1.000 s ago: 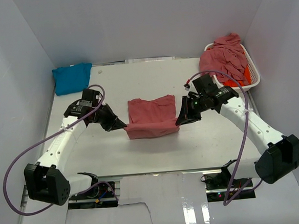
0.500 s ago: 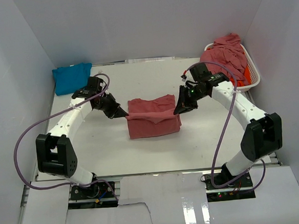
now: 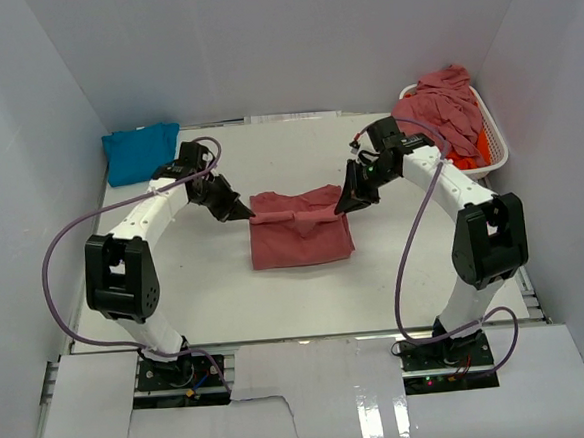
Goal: Fold and stack the t-shirts
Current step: Fold the long partially folded tshirt into a neat square
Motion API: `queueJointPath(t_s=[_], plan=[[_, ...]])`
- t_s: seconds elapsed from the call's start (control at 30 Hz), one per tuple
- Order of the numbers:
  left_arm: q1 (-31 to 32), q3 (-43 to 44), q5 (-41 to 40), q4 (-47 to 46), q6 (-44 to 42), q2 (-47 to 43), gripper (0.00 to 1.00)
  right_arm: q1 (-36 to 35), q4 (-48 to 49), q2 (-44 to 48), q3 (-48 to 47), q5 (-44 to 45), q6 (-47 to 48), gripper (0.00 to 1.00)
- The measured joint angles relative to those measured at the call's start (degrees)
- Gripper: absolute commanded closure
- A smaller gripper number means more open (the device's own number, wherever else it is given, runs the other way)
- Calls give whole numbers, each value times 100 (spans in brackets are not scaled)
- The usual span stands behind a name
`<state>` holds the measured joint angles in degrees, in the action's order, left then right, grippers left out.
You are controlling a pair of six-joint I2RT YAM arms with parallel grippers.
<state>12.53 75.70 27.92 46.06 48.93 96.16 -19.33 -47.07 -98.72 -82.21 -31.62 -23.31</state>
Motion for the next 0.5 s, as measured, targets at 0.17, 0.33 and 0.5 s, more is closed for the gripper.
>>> queueJointPath(t_s=[0.17, 0.33, 0.5], plan=[[-24, 17, 109, -205, 175, 258, 100, 109, 162, -431, -212, -249, -94, 92], [-155, 59, 280, -426, 527, 546, 100, 306, 258, -664, -304, -527, -348, 92], [-284, 278, 457, -621, 820, 955, 100, 525, 422, -855, -319, -833, -605, 92]])
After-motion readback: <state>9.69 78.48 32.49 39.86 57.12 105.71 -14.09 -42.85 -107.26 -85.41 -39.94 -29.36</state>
